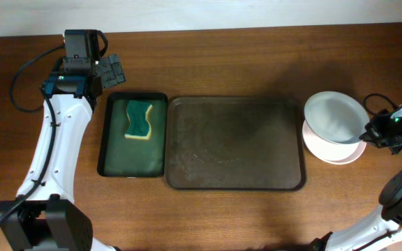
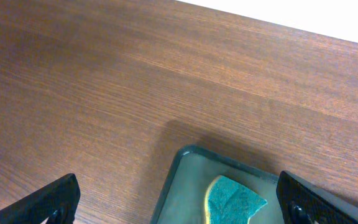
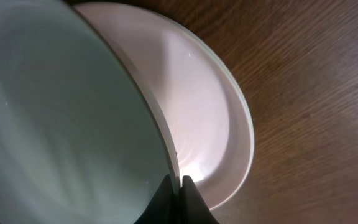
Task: Clean dirty plates on tray and stack at the side
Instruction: 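Set the plate onto the stack and release, raise right gripper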
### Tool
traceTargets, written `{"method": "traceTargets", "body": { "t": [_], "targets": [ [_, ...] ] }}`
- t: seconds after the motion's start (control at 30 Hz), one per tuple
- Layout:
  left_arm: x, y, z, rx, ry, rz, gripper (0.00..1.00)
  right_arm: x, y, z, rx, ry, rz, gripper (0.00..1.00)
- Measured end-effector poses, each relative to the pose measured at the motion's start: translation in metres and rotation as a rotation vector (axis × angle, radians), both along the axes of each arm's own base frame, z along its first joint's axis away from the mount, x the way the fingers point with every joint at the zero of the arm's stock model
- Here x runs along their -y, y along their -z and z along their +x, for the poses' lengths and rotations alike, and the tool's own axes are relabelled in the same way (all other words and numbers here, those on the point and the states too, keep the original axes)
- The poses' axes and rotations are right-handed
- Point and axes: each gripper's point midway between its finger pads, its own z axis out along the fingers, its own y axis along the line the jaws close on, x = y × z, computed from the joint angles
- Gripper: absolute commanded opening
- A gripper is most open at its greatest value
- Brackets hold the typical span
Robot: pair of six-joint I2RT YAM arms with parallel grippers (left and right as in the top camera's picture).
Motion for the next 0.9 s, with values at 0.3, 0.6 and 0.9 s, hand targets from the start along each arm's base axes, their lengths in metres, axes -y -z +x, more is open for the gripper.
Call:
{"method": "traceTargets", "body": {
  "t": [0.3,0.6,0.9],
  "targets": [
    [0.000,0.000,0.000,0.000,0.000,0.000,1.00,-0.002,0.014,-0.018,-0.090,0.002,-0.025,0.04],
    [0.000,0.000,0.000,0.000,0.000,0.000,0.99,-0.007,0.014,-0.030,-0.148,0.020,-0.007,0.04],
    [0.000,0.000,0.000,0.000,0.000,0.000,0.99,-0.002,0.016,-0.036,-0.181,0.021,-0.037,0.23]
  ]
}}
